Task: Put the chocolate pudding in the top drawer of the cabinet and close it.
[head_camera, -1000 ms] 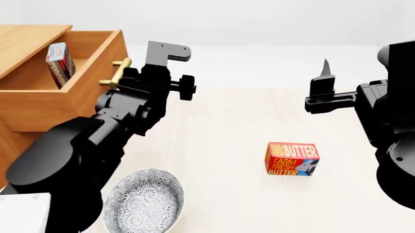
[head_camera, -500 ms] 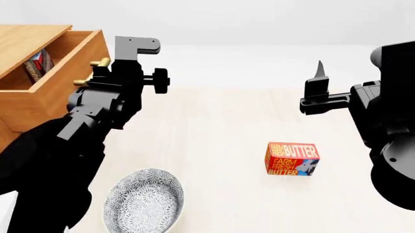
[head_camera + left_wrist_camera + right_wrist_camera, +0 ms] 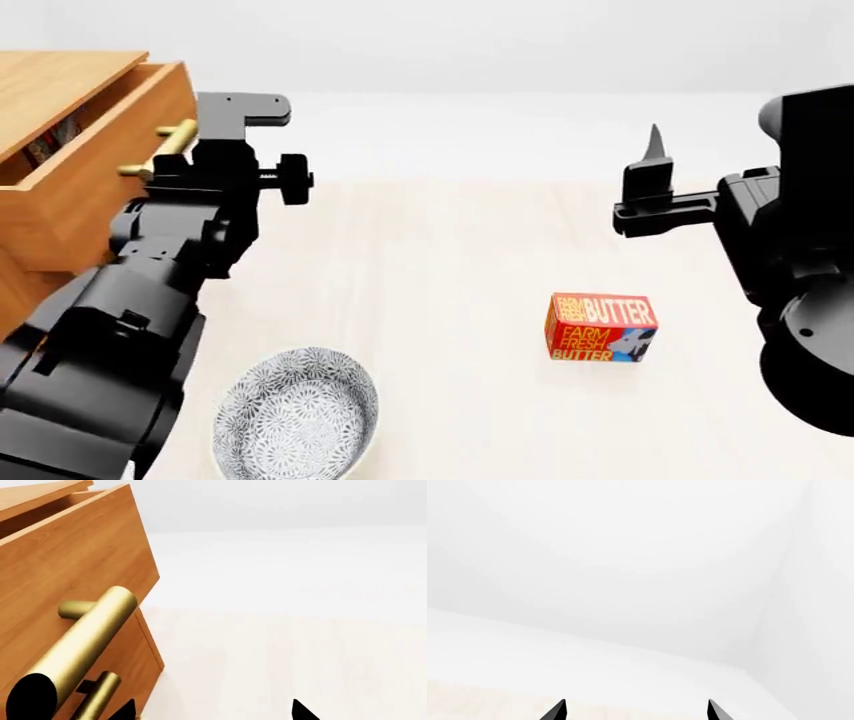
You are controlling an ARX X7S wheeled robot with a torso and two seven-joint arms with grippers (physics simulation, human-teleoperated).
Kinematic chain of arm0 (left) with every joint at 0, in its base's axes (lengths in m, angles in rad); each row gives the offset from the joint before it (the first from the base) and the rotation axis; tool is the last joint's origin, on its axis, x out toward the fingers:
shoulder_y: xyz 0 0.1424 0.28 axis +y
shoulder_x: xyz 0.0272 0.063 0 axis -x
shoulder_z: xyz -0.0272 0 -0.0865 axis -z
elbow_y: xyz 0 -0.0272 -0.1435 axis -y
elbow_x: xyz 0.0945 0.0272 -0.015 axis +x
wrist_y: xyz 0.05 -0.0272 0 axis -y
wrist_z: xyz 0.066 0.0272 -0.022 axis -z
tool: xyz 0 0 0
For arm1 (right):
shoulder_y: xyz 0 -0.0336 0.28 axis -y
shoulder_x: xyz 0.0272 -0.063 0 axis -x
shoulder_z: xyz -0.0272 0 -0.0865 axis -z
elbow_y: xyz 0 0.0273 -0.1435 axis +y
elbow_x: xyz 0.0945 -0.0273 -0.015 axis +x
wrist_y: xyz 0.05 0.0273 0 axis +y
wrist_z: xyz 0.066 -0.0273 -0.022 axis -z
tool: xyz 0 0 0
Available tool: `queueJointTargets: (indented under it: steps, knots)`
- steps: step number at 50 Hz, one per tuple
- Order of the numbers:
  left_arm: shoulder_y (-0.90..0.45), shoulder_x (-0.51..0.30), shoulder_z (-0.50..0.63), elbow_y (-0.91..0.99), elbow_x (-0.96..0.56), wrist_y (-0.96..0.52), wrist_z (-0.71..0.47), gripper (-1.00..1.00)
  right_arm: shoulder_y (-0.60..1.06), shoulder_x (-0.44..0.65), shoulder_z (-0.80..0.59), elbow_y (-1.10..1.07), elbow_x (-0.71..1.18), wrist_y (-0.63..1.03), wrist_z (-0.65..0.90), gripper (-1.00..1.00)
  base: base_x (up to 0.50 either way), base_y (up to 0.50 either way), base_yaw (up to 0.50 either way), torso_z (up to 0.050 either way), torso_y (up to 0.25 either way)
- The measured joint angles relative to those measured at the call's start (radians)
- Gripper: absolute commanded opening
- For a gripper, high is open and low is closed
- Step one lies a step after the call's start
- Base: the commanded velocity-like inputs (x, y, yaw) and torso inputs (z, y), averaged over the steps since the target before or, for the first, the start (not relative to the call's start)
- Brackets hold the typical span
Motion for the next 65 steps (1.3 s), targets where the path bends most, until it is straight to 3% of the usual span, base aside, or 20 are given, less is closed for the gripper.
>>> queueJointTargets:
  steps: [15, 27, 51, 65]
  knots:
    - [-0.002, -0.03, -0.323, -0.004, 0.297, -0.035, 0.037, 1.0, 0.009, -0.011, -0.011, 0.001, -0.003, 0.005, 0.002, 1.0, 0.0, 0.0, 0.0, 0.0, 0.0]
    - [-0.008, -0.054, -0.495, -0.006, 0.451, -0.045, 0.054, 1.0, 0.022, -0.019, -0.019, -0.001, 0.002, 0.018, 0.01, 1.0, 0.0, 0.0, 0.0, 0.0, 0.0]
    - [-0.021, -0.085, -0.707, -0.01, 0.585, -0.047, 0.084, 1.0, 0.061, -0.045, -0.041, 0.001, 0.012, 0.049, 0.027, 1.0, 0.0, 0.0, 0.0, 0.0, 0.0]
    - [-0.01, -0.08, -0.738, -0.01, 0.659, -0.03, 0.115, 1.0, 0.073, -0.065, -0.06, 0.012, 0.0, 0.053, 0.024, 1.0, 0.0, 0.0, 0.0, 0.0, 0.0]
